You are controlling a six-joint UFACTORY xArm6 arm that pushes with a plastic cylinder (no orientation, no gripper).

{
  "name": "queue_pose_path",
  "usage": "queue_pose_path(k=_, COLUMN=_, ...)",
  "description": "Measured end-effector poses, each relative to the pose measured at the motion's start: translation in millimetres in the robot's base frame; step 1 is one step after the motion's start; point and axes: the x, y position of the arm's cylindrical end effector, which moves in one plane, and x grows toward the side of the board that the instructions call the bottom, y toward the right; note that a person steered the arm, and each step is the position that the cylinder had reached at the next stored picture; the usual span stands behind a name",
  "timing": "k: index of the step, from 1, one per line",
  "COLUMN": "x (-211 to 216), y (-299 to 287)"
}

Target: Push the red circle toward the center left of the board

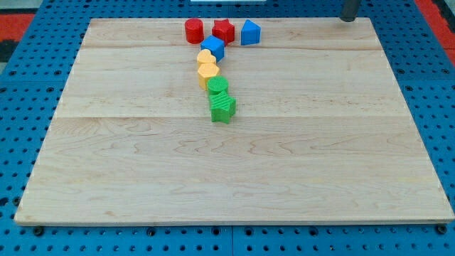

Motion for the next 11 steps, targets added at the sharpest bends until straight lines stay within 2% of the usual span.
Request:
queue_pose_path(k=1, x=-0.1, y=-51.7)
queue_pose_path(k=2, x=55.1, y=-62.0)
queue_pose_path(k=3, x=88.8, y=-84.3)
queue_pose_path(k=4, x=31.8, y=-90.8)
queue_pose_path(k=5, x=1.9, y=-101.4)
queue_pose_path(k=7, x=6.7, y=-234.9)
queue_pose_path(k=9, x=32.4, y=-330.3)
queue_pose_path(k=11, x=131.0, y=-425.5)
